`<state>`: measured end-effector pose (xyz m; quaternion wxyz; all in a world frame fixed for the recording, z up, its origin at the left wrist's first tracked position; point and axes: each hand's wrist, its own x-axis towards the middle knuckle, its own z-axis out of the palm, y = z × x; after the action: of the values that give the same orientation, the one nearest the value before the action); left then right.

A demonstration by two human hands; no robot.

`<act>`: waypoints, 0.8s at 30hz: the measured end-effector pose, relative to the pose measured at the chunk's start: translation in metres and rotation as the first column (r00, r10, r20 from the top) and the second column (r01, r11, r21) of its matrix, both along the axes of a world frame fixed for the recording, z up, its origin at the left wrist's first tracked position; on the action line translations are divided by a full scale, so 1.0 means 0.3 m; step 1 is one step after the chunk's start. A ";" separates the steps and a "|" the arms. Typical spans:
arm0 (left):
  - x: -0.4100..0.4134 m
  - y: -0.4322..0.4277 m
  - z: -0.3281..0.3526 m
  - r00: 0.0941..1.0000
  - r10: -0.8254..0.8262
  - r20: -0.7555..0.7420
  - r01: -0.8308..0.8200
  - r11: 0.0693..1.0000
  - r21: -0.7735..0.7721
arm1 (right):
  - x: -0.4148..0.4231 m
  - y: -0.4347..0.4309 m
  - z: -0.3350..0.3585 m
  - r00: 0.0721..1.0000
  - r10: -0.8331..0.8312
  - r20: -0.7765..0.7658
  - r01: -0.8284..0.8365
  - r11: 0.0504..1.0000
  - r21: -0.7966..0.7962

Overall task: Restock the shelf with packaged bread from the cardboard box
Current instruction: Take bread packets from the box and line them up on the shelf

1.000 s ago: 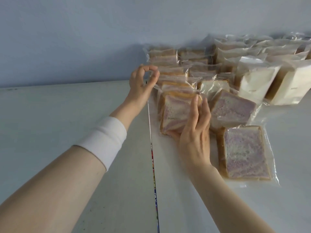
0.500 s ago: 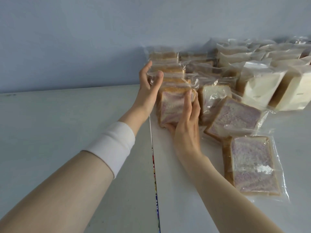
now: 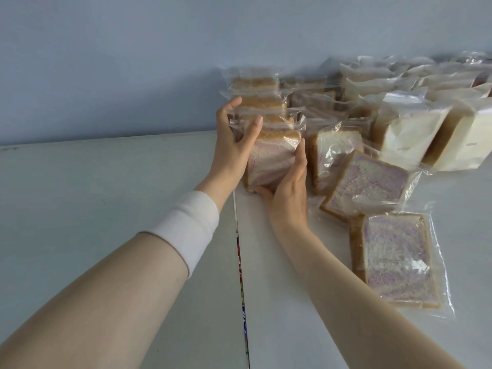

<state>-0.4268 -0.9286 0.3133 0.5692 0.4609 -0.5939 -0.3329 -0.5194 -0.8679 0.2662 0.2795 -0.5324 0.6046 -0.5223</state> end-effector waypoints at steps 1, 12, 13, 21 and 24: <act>-0.001 -0.003 -0.005 1.000 0.007 -0.005 -0.007 1.000 -0.001 | -0.002 0.002 -0.003 1.000 -0.006 -0.001 0.006 1.000 0.012; 0.006 0.012 0.017 0.998 -0.054 -0.018 0.055 0.998 0.044 | -0.015 0.026 0.047 0.984 0.042 -0.173 -0.026 0.995 0.094; 0.009 0.022 0.022 0.997 -0.072 -0.013 0.072 0.996 0.042 | -0.023 0.039 0.051 0.983 0.051 -0.178 -0.031 0.993 0.111; 0.059 0.020 -0.010 0.978 -0.134 0.158 0.138 0.990 -0.017 | -0.028 0.054 0.069 0.981 -0.028 -0.193 0.079 0.962 0.262; 0.057 0.013 -0.008 0.976 -0.101 0.194 0.108 0.994 -0.024 | -0.022 0.031 0.060 0.976 -0.062 -0.207 0.117 0.957 0.264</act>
<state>-0.4097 -0.9247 0.3107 0.4988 0.4492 -0.6752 -0.3059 -0.5259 -0.8586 0.2843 0.2656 -0.5094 0.7194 -0.3905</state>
